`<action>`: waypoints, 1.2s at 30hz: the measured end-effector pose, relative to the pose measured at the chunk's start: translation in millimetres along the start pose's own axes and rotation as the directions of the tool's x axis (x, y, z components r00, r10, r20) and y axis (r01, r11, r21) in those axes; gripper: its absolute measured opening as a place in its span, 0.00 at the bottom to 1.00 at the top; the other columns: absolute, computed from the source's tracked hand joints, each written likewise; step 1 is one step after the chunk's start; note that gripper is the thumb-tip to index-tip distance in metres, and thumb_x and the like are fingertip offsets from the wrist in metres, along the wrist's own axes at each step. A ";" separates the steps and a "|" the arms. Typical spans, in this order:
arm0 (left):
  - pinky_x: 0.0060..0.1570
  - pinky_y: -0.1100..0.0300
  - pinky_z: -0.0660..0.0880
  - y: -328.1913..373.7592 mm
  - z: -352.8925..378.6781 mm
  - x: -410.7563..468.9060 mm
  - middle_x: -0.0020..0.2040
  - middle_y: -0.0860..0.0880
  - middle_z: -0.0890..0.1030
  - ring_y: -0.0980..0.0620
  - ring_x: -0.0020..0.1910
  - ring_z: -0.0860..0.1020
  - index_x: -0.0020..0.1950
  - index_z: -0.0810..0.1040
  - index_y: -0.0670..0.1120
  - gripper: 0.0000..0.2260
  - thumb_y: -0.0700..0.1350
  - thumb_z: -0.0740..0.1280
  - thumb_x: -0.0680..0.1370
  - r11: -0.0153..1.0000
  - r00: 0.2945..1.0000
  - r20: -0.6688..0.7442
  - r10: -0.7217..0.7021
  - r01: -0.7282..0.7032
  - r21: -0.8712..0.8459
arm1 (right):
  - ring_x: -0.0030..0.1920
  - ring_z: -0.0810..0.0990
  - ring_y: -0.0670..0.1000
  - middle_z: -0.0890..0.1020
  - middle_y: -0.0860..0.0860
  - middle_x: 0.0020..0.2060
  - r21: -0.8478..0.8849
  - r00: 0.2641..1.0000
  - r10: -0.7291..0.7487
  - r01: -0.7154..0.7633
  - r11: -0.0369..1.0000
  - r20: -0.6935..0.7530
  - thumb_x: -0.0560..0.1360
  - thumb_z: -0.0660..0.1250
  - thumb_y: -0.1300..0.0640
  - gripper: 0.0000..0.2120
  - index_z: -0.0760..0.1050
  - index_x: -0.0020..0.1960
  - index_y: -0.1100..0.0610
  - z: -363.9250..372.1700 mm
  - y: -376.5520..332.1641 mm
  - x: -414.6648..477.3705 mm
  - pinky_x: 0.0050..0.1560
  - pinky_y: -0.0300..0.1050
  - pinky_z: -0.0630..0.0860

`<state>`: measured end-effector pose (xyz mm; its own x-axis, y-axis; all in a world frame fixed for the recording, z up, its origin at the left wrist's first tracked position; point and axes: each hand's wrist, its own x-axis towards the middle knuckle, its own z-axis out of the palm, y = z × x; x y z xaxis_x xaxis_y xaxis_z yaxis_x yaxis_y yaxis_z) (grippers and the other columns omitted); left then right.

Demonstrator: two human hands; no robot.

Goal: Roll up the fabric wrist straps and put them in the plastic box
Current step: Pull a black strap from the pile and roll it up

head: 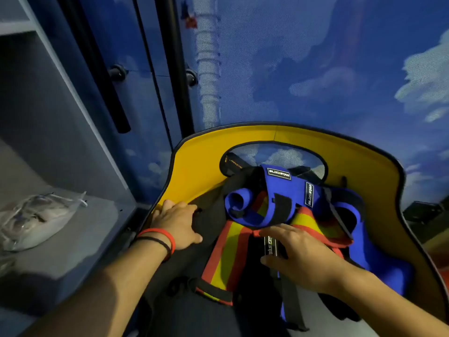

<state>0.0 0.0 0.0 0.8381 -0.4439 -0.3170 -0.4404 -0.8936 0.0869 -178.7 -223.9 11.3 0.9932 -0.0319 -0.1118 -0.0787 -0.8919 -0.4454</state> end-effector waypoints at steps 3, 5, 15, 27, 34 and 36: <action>0.69 0.48 0.63 3.2 4.3 1.3 0.71 0.55 0.71 0.46 0.71 0.63 0.75 0.70 0.55 0.26 0.59 0.68 0.78 0.999 0.999 -0.036 0.027 -0.026 0.029 | 0.63 0.75 0.40 0.75 0.38 0.66 0.072 0.998 0.047 -0.050 0.996 0.046 0.77 0.69 0.39 0.27 0.69 0.74 0.44 0.4 0.4 -0.9 0.61 0.35 0.73; 0.68 0.49 0.63 11.0 3.4 -1.9 0.69 0.56 0.73 0.47 0.69 0.65 0.72 0.74 0.54 0.21 0.56 0.67 0.80 0.996 0.994 -0.090 0.063 -0.068 -0.058 | 0.57 0.80 0.40 0.79 0.38 0.60 0.218 0.995 0.085 -0.093 0.971 0.046 0.77 0.70 0.41 0.21 0.74 0.68 0.43 1.3 -2.1 0.1 0.57 0.36 0.78; 0.52 0.49 0.74 93.1 36.8 -65.4 0.51 0.58 0.73 0.50 0.54 0.70 0.49 0.76 0.54 0.04 0.46 0.63 0.78 0.848 0.765 -0.550 0.336 -0.500 -0.177 | 0.47 0.88 0.55 0.86 0.54 0.50 0.846 0.881 0.415 -0.390 0.365 0.227 0.70 0.72 0.33 0.25 0.81 0.59 0.49 -12.9 -13.7 13.2 0.47 0.53 0.84; 0.76 0.47 0.48 89.3 35.4 -85.9 0.78 0.57 0.59 0.53 0.79 0.48 0.80 0.55 0.59 0.28 0.65 0.54 0.82 0.836 0.833 0.123 0.540 -0.513 -0.195 | 0.43 0.85 0.63 0.85 0.62 0.43 0.761 0.607 0.795 -0.511 0.399 -0.009 0.75 0.75 0.55 0.11 0.81 0.49 0.62 -36.2 61.7 -8.5 0.45 0.58 0.84; 0.73 0.50 0.62 60.6 29.8 -53.7 0.69 0.56 0.68 0.53 0.74 0.61 0.72 0.70 0.57 0.19 0.55 0.63 0.81 0.892 0.898 0.104 0.427 -0.400 -0.212 | 0.37 0.85 0.61 0.84 0.65 0.46 0.748 0.588 0.808 -0.552 0.369 0.034 0.75 0.76 0.54 0.14 0.79 0.48 0.65 -34.4 75.5 -18.4 0.33 0.51 0.84; 0.67 0.50 0.69 49.5 25.4 -39.2 0.64 0.55 0.71 0.51 0.68 0.68 0.65 0.75 0.57 0.13 0.48 0.64 0.81 0.904 0.926 -0.030 0.375 -0.373 -0.208 | 0.35 0.85 0.61 0.85 0.63 0.41 0.701 0.611 0.791 -0.547 0.458 -0.041 0.74 0.76 0.50 0.14 0.82 0.45 0.62 -35.3 73.4 -20.9 0.34 0.54 0.84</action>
<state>-62.8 -25.2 -7.3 0.6207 -0.7487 -0.2328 -0.6442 -0.6562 0.3930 -202.2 -304.6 12.4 0.5479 -0.7430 -0.3844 -0.6389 -0.0750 -0.7656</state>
